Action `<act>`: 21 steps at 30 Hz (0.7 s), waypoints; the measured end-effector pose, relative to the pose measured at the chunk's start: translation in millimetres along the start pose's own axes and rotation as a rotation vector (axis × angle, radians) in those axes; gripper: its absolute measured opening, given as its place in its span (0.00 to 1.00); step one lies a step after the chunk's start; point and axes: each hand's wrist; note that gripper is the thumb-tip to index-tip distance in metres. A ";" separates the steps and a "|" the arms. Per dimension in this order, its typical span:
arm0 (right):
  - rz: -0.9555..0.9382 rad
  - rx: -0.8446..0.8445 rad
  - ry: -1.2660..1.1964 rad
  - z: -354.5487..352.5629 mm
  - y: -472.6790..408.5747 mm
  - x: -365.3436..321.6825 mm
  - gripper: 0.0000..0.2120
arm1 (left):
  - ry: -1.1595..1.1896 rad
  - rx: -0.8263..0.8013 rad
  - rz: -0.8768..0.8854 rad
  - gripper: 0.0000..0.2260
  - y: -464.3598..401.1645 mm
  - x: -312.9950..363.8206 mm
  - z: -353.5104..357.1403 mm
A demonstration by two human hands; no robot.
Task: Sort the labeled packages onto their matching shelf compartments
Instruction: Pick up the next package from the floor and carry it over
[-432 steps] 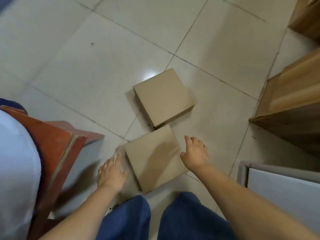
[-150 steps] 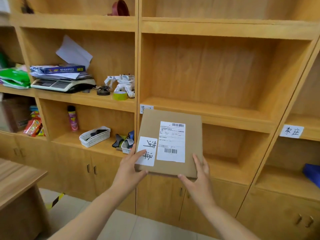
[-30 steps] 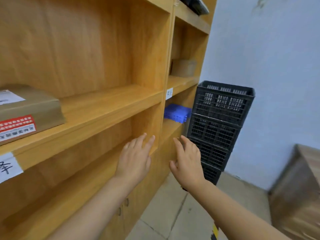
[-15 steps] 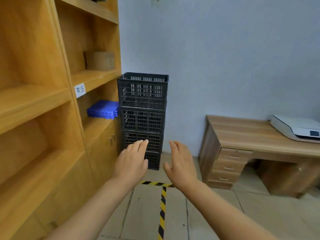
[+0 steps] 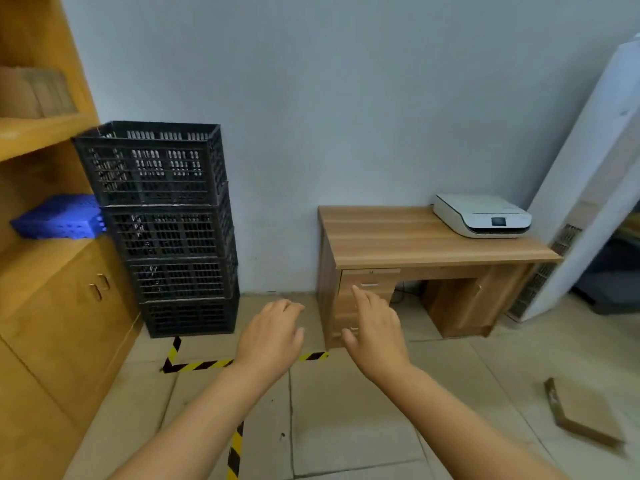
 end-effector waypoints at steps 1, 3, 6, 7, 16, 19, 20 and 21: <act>0.030 -0.004 -0.003 -2.3 0.5 18.2 0.32 | 0.010 -0.024 0.008 0.19 -8.7 12.4 9.8; 0.099 -0.007 -0.028 -6.5 0.0 52.1 0.31 | 0.026 -0.072 0.031 0.19 -26.6 35.9 26.7; 0.199 0.000 -0.034 -11.6 -4.3 97.0 0.30 | 0.045 -0.121 0.075 0.19 -56.1 66.1 49.0; 0.228 0.003 -0.031 -13.4 -5.8 111.2 0.29 | 0.048 -0.134 0.091 0.19 -67.0 75.7 56.6; 0.470 -0.004 0.041 -40.0 -35.2 229.9 0.25 | 0.127 -0.228 0.318 0.18 -184.6 163.2 119.8; 0.563 0.024 0.054 -54.3 -53.2 262.8 0.24 | 0.143 -0.260 0.390 0.19 -224.3 191.1 132.9; 0.595 0.035 0.056 -57.9 -59.8 272.7 0.24 | 0.144 -0.266 0.421 0.19 -237.6 199.4 138.0; 0.624 0.045 0.054 -60.4 -65.8 282.3 0.24 | 0.145 -0.270 0.451 0.19 -250.1 206.8 143.8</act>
Point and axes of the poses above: each hand's wrist, its own y-axis away from the middle knuckle, its own z-axis out of the palm, x = y × z, and after that the axes turned 3 degrees about -x, right-handed
